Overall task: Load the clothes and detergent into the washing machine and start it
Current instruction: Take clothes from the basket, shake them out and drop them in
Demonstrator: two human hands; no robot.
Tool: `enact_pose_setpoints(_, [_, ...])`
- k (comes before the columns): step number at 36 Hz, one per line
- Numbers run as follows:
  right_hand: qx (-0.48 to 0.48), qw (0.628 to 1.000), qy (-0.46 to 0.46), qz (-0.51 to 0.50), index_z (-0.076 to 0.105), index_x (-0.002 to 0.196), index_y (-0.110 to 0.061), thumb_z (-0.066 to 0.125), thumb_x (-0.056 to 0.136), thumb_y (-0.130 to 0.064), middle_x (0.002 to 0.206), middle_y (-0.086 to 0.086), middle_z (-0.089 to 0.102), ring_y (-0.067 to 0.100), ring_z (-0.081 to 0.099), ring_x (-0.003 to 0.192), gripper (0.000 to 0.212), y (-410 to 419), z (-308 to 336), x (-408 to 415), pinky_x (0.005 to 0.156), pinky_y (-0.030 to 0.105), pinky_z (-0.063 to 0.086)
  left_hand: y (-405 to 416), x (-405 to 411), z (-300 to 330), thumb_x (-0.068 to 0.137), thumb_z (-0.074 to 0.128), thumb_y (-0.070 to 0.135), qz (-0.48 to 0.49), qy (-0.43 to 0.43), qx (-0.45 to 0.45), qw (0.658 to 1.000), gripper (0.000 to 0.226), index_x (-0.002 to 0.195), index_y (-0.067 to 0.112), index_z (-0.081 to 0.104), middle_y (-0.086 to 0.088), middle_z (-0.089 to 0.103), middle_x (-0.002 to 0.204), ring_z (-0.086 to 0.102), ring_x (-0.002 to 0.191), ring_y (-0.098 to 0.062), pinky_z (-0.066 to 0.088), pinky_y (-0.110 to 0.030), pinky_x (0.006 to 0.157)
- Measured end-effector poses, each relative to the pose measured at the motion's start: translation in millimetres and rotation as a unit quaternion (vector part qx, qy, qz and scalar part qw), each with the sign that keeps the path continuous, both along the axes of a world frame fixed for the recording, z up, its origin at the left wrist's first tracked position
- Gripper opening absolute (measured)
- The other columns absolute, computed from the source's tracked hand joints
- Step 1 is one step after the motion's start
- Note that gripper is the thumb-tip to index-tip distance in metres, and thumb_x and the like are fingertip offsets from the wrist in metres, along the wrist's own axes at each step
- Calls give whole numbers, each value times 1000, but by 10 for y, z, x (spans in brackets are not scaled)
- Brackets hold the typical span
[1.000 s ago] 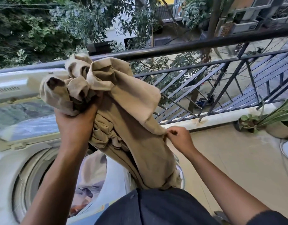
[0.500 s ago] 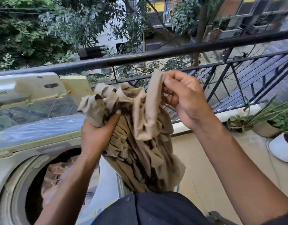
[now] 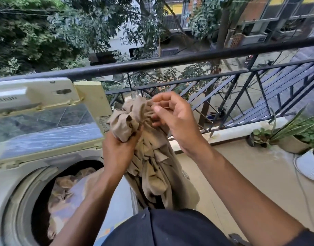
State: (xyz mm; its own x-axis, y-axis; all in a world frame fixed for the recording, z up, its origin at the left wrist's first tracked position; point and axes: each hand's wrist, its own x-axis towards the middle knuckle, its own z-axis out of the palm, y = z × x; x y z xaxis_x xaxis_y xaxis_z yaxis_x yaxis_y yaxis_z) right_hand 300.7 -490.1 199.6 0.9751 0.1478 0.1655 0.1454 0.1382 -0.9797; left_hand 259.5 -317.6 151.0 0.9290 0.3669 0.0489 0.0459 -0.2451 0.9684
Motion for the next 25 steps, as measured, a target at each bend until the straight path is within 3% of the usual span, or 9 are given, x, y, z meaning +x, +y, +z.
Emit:
enact_pose_setpoints(3, [-103,987,0,-120,66,99,-26,60,87,0,93,6,67,23,66,84,29,-89,-347,-39,72,46,57,82,14,28,74,86,56,40,-9,-40,998,43,110,33,78,13,80,104,75,104,-13,60,-54,94])
enact_pose_setpoints(5, [-174,973,27,-149,64,89,-29,60,85,2,85,-7,67,10,63,79,31,-176,-661,-58,73,37,55,126,20,66,75,87,53,50,-17,-59,997,39,108,35,79,11,81,105,75,105,-15,60,-55,96])
enact_pose_setpoints(7, [-271,954,72,-110,62,83,-29,60,85,4,79,-11,67,3,62,74,33,-271,-971,-82,73,29,52,147,28,116,76,88,50,54,-26,-76,995,32,104,38,80,9,81,104,76,105,-18,60,-57,95])
enact_pose_setpoints(11, [-418,897,138,37,70,86,-28,62,77,-6,80,-7,71,14,68,79,25,-384,-1417,-175,75,35,57,128,32,223,83,88,36,60,-41,-111,991,22,103,34,80,8,81,107,76,107,-16,60,-52,98])
enact_pose_setpoints(14, [-432,886,143,91,73,112,-29,63,72,-18,94,-8,73,16,70,89,42,-385,-1454,-262,81,41,61,125,30,280,85,87,28,69,-53,-124,988,22,106,29,80,6,81,107,76,108,-16,60,-50,99])
enact_pose_setpoints(17, [-464,870,130,109,57,131,-35,62,70,-21,118,0,65,26,65,106,63,-332,-1391,-319,88,45,59,143,25,287,84,87,36,80,-52,-118,988,32,115,28,78,7,80,109,76,107,-15,60,-49,98])
enact_pose_setpoints(21, [-456,888,48,5,43,102,-35,71,73,-35,102,-11,51,20,59,86,41,-255,-1394,-376,72,42,54,175,35,254,76,88,53,104,-51,-118,986,45,114,32,78,7,80,109,76,107,-15,60,-51,97])
enact_pose_setpoints(25, [-451,891,-14,-50,50,96,-33,71,79,-47,91,-15,57,13,57,81,30,-216,-1421,-345,67,36,50,158,34,233,75,88,51,101,-53,-121,986,43,113,32,79,7,80,109,76,107,-15,60,-51,97])
